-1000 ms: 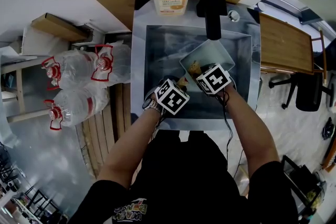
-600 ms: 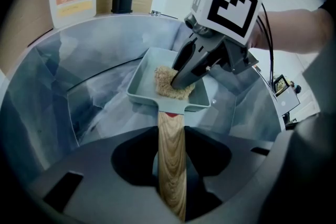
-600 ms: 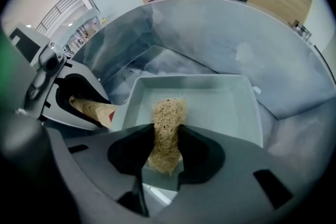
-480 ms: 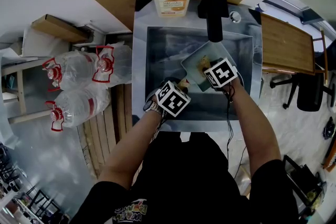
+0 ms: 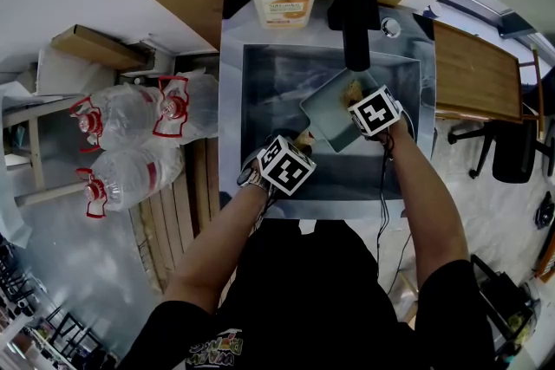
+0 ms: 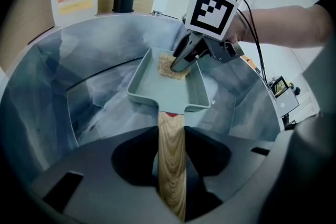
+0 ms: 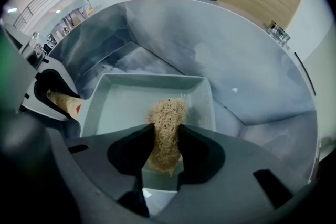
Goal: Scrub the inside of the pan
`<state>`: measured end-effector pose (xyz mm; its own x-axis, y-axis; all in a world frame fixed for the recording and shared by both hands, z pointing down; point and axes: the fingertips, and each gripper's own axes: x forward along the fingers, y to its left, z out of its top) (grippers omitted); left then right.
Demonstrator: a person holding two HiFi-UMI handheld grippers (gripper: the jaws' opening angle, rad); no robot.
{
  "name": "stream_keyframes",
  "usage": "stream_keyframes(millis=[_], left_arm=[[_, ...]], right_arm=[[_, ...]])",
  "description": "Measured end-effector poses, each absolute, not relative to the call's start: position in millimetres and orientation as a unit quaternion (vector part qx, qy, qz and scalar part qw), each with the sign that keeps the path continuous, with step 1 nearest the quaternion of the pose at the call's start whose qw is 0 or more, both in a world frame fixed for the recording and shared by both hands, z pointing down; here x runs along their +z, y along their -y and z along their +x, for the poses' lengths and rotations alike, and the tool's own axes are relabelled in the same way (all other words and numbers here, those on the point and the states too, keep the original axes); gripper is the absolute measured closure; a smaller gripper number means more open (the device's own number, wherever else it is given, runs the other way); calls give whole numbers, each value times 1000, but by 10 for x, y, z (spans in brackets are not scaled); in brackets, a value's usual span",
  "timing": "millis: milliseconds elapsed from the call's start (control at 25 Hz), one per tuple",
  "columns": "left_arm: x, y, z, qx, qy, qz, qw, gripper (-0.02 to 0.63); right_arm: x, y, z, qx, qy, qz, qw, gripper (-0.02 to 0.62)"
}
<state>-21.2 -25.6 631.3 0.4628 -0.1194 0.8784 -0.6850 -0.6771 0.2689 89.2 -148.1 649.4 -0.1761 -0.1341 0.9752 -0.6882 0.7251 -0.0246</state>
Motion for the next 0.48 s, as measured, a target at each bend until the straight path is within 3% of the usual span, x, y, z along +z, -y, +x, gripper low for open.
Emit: stream_keyframes(millis=[480], left_arm=[[6318,262,-206,451,252,797,313,443]], right_arm=[[6515,1662,1059,196,709,308,603,449]])
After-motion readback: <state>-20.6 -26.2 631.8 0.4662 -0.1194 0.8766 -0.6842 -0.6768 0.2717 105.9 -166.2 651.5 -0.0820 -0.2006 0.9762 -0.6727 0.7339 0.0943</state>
